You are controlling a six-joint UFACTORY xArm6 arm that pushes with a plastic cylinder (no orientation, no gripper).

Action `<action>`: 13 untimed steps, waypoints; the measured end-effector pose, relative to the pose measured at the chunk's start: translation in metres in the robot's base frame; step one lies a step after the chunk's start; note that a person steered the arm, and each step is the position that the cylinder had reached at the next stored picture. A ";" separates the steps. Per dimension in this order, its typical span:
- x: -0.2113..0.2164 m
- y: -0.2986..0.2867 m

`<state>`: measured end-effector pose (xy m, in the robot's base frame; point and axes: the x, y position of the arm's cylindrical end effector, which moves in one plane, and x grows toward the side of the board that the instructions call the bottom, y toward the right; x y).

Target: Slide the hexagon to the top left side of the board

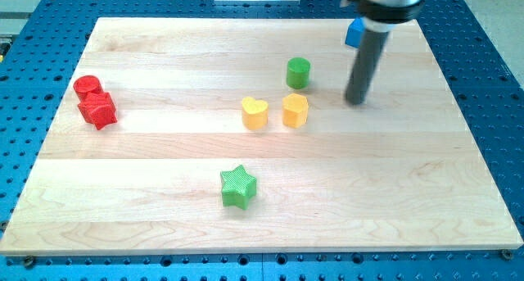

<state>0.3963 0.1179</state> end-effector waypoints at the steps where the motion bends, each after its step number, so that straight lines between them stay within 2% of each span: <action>1: 0.043 -0.003; 2: 0.064 -0.041; 3: 0.052 -0.088; 4: 0.044 -0.025; 5: 0.018 -0.070; 6: -0.002 -0.167; 7: -0.023 -0.234; 8: 0.031 -0.217; 9: 0.027 -0.168; 11: -0.003 -0.106; 12: -0.047 -0.123; 13: -0.093 -0.196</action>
<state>0.3037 -0.0784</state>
